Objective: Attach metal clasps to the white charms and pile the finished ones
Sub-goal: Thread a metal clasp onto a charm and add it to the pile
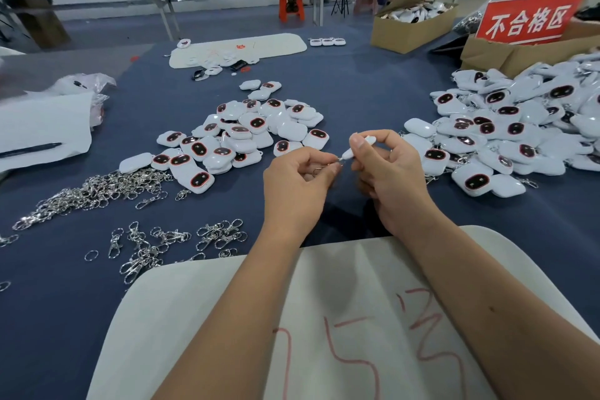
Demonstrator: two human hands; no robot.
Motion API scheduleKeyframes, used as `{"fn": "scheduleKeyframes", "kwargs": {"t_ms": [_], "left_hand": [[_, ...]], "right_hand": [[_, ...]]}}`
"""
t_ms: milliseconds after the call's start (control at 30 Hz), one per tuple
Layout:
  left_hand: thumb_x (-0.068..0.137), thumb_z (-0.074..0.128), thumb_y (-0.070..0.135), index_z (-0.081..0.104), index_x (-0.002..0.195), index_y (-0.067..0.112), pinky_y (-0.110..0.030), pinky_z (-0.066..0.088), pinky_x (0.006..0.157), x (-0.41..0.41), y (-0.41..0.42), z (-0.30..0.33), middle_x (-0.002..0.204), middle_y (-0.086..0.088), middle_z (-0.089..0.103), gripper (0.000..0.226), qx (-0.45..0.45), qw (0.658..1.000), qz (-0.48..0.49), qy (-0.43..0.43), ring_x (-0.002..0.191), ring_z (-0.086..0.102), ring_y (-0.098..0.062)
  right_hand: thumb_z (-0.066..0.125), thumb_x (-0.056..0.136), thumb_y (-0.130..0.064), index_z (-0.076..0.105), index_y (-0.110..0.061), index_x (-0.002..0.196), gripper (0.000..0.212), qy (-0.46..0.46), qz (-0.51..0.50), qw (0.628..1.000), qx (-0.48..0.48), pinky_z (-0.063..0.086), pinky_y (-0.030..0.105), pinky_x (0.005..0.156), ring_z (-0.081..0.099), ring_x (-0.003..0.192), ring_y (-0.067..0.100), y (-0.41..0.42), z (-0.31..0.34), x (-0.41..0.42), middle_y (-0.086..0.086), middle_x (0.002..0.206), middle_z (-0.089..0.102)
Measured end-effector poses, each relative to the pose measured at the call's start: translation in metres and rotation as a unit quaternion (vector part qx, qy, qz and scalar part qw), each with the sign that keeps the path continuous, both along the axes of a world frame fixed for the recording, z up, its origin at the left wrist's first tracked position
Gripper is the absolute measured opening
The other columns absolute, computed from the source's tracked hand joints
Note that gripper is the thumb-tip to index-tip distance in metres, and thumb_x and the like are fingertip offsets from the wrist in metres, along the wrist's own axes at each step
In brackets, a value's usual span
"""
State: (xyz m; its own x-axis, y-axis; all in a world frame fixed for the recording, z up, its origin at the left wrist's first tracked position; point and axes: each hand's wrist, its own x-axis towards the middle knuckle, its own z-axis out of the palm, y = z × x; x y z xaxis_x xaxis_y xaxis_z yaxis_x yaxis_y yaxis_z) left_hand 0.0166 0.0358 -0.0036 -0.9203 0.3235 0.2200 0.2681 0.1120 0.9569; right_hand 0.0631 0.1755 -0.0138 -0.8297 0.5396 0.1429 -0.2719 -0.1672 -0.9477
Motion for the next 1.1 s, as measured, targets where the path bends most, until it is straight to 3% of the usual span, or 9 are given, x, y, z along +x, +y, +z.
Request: {"fn": "scheduleKeyframes", "kwargs": {"t_ms": [233, 400, 500, 567, 700, 800, 900, 967, 1100], "left_hand": [[0.09, 0.07, -0.001, 0.073, 0.087, 0.011, -0.036, 0.063, 0.074, 0.002, 0.009, -0.003, 0.075, -0.005, 0.077, 0.012, 0.071, 0.994, 0.02, -0.078, 0.065, 0.072, -0.018], [0.091, 0.071, 0.003, 0.074, 0.093, 0.012, -0.031, 0.06, 0.078, -0.003, 0.037, 0.004, 0.08, -0.003, 0.077, 0.01, 0.055, 0.996, -0.016, -0.064, 0.074, 0.073, -0.013], [0.09, 0.071, 0.015, 0.072, 0.105, 0.019, -0.024, 0.048, 0.091, -0.015, 0.045, 0.002, 0.105, 0.005, 0.073, 0.016, -0.121, 0.983, 0.027, 0.133, 0.101, 0.064, -0.011], [0.091, 0.07, 0.022, 0.065, 0.124, 0.018, -0.028, 0.037, 0.102, -0.027, 0.04, -0.001, 0.127, 0.0, 0.063, 0.033, -0.291, 0.92, 0.064, 0.253, 0.122, 0.05, -0.022], [0.099, 0.056, 0.035, 0.053, 0.135, 0.014, -0.038, 0.034, 0.109, -0.036, 0.03, -0.01, 0.134, -0.003, 0.056, 0.042, -0.437, 0.846, 0.019, 0.306, 0.127, 0.043, -0.027], [0.094, 0.06, 0.02, 0.064, 0.12, 0.019, -0.04, 0.045, 0.092, -0.032, 0.019, -0.011, 0.113, 0.0, 0.063, 0.027, -0.351, 0.896, -0.01, 0.27, 0.111, 0.054, -0.025], [0.09, 0.057, 0.003, 0.076, 0.108, 0.024, -0.033, 0.049, 0.093, -0.03, 0.006, -0.007, 0.111, 0.011, 0.074, 0.033, -0.258, 0.949, -0.059, 0.171, 0.107, 0.064, -0.013], [0.088, 0.057, -0.003, 0.079, 0.094, 0.023, -0.028, 0.05, 0.092, -0.029, -0.004, -0.002, 0.105, 0.014, 0.077, 0.035, -0.231, 0.96, -0.07, 0.14, 0.101, 0.067, -0.008], [0.085, 0.058, 0.0, 0.078, 0.093, 0.022, -0.032, 0.049, 0.094, -0.039, -0.03, 0.004, 0.106, 0.005, 0.074, 0.031, -0.264, 0.946, 0.04, 0.186, 0.103, 0.065, -0.016]], "right_hand": [[0.078, 0.093, -0.033, 0.062, -0.012, 0.103, 0.028, -0.013, -0.104, 0.994, 0.028, 0.034, 0.022, 0.044, 0.044, 0.045, 0.008, 0.0, -0.001, -0.002, -0.001, 0.059, 0.064], [0.076, 0.094, -0.029, 0.058, -0.016, 0.116, 0.031, -0.022, -0.21, 0.976, 0.055, 0.047, 0.04, 0.071, 0.057, 0.054, 0.009, 0.001, 0.001, -0.001, 0.0, 0.064, 0.072], [0.075, 0.094, -0.025, 0.044, -0.021, 0.145, 0.06, -0.014, -0.289, 0.956, 0.042, 0.06, 0.054, 0.085, 0.068, 0.07, 0.016, 0.002, 0.003, 0.002, -0.003, 0.084, 0.078], [0.071, 0.095, -0.02, 0.026, -0.022, 0.16, 0.08, -0.008, -0.316, 0.947, 0.049, 0.062, 0.054, 0.079, 0.064, 0.066, 0.03, 0.003, 0.003, 0.002, -0.007, 0.098, 0.077], [0.063, 0.097, -0.012, 0.04, -0.019, 0.151, 0.059, -0.033, -0.283, 0.942, 0.178, 0.06, 0.041, 0.077, 0.06, 0.056, 0.021, 0.0, -0.003, -0.002, -0.01, 0.108, 0.072], [0.063, 0.096, -0.009, 0.061, -0.015, 0.132, 0.037, -0.088, -0.215, 0.924, 0.305, 0.051, 0.026, 0.079, 0.061, 0.069, 0.004, -0.002, -0.006, -0.004, -0.009, 0.107, 0.072], [0.064, 0.095, -0.007, 0.069, -0.013, 0.128, 0.035, -0.129, -0.151, 0.865, 0.46, 0.042, 0.029, 0.106, 0.059, 0.115, 0.021, -0.004, -0.007, -0.005, 0.0, 0.126, 0.071], [0.067, 0.096, -0.012, 0.065, -0.015, 0.137, 0.041, -0.145, -0.102, 0.836, 0.519, 0.03, 0.021, 0.11, 0.047, 0.132, 0.026, -0.008, -0.005, -0.005, -0.001, 0.136, 0.066], [0.067, 0.098, -0.027, 0.055, -0.026, 0.147, 0.051, -0.19, -0.022, 0.793, 0.578, 0.04, 0.043, 0.107, 0.049, 0.128, 0.025, -0.014, -0.003, -0.005, -0.004, 0.136, 0.064]]}}
